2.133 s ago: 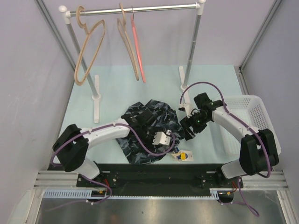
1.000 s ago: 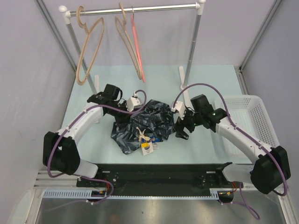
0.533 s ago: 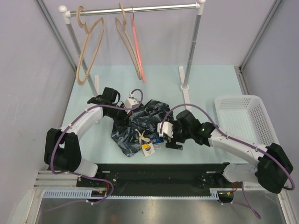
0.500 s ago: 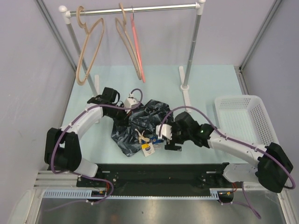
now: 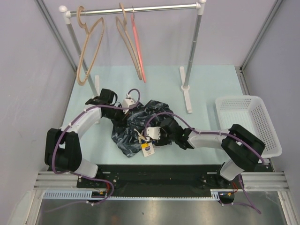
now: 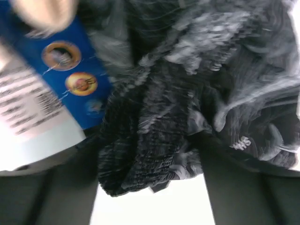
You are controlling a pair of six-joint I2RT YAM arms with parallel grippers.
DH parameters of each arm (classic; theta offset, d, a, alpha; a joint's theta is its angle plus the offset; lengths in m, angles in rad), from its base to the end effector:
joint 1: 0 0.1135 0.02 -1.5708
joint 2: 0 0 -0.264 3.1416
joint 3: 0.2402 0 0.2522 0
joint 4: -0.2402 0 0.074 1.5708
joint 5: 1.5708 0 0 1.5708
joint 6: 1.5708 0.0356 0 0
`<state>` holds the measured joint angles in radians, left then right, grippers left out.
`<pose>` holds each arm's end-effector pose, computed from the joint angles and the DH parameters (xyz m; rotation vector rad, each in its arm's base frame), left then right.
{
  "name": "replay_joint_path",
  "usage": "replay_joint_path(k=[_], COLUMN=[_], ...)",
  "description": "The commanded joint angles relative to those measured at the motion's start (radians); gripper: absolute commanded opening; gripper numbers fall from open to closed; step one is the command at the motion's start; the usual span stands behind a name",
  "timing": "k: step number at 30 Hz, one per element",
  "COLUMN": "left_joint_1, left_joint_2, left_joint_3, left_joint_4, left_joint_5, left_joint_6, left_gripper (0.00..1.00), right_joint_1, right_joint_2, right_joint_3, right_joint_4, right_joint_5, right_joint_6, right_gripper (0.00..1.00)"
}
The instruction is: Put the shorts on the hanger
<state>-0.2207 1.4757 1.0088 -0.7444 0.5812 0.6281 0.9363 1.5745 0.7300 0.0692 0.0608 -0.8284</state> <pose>0.2662 -0.0798 0.2225 1.1996 2.3116 -0.6661 0.1836 0.2458 0.1575 -1.7912 1.5125 -0.0181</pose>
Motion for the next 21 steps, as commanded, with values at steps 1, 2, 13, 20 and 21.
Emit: replay_joint_path(k=[1,2,13,20,21], left_joint_1=[0.023,0.029,0.001,-0.114,-0.114], left_joint_2=[-0.008,-0.011,-0.189,-0.192,-0.186], left_joint_3=[-0.009,-0.01,-0.11,-0.148,-0.139], left_joint_4=[0.004,-0.004,-0.104,-0.04,-0.03], left_joint_5=[0.035,0.035,-0.018,-0.023,-0.015], left_joint_6=[0.027,0.033,0.335,0.251,0.233], left_gripper=[0.01,0.01,0.4,0.56,0.6], right_joint_1=[-0.021,-0.028,-0.131,-0.133,-0.131], right_joint_2=[0.036,0.021,-0.372,-0.447,-0.449], right_joint_3=[-0.014,-0.014,0.034,0.048,0.048], right_joint_4=[0.067,0.055,-0.269,-0.364,-0.397], right_joint_5=[0.145,0.145,0.063,0.03,0.024], right_joint_6=[0.002,0.006,-0.003,0.015,0.011], right_gripper=[0.55,0.46,0.0,0.0,0.0])
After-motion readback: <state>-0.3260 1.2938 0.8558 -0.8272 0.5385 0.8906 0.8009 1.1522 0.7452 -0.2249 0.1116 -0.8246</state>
